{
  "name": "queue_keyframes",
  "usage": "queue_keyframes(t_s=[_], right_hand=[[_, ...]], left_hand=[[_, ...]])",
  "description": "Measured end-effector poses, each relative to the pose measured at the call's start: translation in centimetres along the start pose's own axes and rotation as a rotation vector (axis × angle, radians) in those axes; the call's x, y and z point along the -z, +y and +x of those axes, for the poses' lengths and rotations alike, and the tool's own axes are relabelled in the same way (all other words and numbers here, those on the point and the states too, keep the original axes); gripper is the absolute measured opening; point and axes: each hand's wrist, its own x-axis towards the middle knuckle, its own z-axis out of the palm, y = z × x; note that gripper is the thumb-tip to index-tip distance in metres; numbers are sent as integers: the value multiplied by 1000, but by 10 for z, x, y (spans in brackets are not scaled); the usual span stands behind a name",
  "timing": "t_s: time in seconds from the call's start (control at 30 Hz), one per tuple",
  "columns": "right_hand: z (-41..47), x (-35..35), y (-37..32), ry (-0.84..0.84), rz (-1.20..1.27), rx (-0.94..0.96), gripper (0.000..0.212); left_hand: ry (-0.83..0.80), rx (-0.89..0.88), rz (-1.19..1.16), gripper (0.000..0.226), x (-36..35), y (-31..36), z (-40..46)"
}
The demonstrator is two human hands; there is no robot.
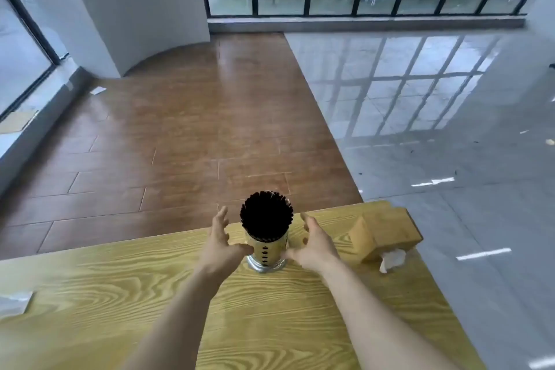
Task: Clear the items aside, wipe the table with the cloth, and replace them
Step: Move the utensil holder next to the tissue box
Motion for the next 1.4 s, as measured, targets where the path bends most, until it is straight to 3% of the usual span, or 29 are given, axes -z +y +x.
queue_keyframes(t_s=[0.1,0.3,0.43,0.97,1.27,1.33,1.4], right_hand=[[12,-5,3,-54,58,20,108],[17,-3,9,-71,132,56,86],[2,14,21,-40,89,58,85],[-78,160,167,172,131,-134,72],[-77,181,198,240,315,-162,80],[-81,172,200,282,313,-228,71],[-87,161,202,302,272,-312,44]], left_hand=[[-30,37,-8,106,-21,-5,6],[79,34,-15,77,-46,-5,1],[96,14,76,69,-63,3,-19],[-239,16,108,63,-243,7,-115],[-387,-21,173,83,-270,3,-115],[-368,-6,229,88,-262,1,-111],[-328,13,270,85,-247,0,-108]])
